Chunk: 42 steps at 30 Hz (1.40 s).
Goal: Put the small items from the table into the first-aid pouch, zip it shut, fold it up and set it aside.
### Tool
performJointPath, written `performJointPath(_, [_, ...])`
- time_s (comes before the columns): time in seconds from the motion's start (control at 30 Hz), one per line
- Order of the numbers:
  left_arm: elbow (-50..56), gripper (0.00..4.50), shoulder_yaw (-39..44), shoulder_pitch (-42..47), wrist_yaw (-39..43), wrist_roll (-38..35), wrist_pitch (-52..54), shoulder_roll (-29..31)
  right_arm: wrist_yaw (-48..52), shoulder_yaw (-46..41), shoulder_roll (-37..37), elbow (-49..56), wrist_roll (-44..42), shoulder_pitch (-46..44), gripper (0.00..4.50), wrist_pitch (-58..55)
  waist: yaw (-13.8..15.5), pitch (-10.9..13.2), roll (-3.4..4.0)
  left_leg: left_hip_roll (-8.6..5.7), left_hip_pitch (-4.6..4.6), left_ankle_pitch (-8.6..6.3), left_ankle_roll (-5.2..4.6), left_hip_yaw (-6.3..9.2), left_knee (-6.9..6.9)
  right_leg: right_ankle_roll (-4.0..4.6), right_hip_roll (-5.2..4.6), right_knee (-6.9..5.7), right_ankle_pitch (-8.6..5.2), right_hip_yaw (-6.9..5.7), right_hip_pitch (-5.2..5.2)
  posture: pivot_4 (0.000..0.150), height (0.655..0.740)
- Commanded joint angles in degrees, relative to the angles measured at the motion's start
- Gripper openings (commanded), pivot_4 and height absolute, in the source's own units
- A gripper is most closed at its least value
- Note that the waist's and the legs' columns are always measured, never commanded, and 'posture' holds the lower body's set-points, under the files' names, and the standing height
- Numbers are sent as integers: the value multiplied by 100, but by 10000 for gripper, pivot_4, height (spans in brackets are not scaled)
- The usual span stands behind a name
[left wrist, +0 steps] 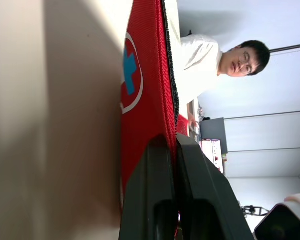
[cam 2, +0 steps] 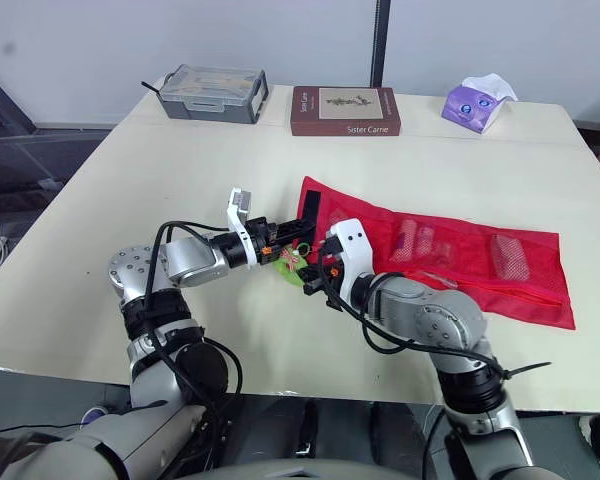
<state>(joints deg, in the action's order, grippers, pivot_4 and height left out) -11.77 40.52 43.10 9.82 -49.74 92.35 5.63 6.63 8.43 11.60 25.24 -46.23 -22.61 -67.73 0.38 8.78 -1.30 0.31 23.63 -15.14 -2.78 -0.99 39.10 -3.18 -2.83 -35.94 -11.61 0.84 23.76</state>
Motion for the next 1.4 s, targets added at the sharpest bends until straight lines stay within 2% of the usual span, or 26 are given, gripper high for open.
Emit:
performJointPath(0.03, [141, 0, -307, -127, 390, -65, -36, 418, 163, -784, 500, 570, -342, 85, 362, -269, -5, 0, 0, 0, 0, 0, 0, 0, 0, 0, 0, 0, 0, 0, 0, 1500, 7400])
performJointPath(0.23, [-28, 0, -1132, -412, 1184, 78, -553, 1153, 242, -1686, 1070, 818, -1043, 188, 362, -696, -88, 1, 1, 3, -3, -3, -5, 2, -9, 6, 1, 0, -3, -1, 1, 1500, 7400])
performJointPath(0.47, [-235, 0, -1749, -565, 1907, 235, -1177, 1719, 197, -2341, 1825, 947, -1266, 578, 362, -916, -95, 1, 1, 2, 0, -9, -16, -4, -16, 22, -7, 6, -13, 3, 3, 1500, 7400])
performJointPath(0.6, [-319, 0, -1861, -721, 2144, 343, -1434, 2037, 101, -2821, 2638, 1238, -876, 1170, 362, -951, -99, 2, 5, 5, -1, -10, -19, -4, -17, 23, -8, 6, -14, 3, 4, 1500, 7400])
performJointPath(0.73, [-531, 0, -1948, -947, 2378, 570, -1882, 2376, -39, -3801, 3619, 1358, -94, 1981, 362, -961, -97, 3, 10, 4, 6, -11, -19, -14, -22, 23, -11, 7, -15, 11, 17, 1500, 7400])
performJointPath(0.87, [-870, 0, -1946, -1061, 2596, 796, -2304, 2712, 47, -4376, 4201, 1313, 609, 2699, 362, -775, -93, 3, 8, 6, 4, -10, -20, -15, -24, 23, -11, 7, -15, 11, 17, 1500, 7400])
performJointPath(1.07, [-1203, 0, -2029, -1131, 2904, 980, -2606, 3068, 380, -4434, 4440, 1047, 1289, 3258, 362, -326, -91, 3, 9, 12, 0, -10, -20, -21, -25, 22, -5, 7, -16, 15, 17, 1500, 7400])
performJointPath(1.4, [-1117, 0, -2132, -1316, 3179, 1090, -2812, 3337, 716, -4167, 4269, 984, 1454, 3089, 362, -240, -99, 3, 9, 13, 0, -11, -20, -20, -25, 22, -6, 9, -16, 15, 17, 1500, 7400])
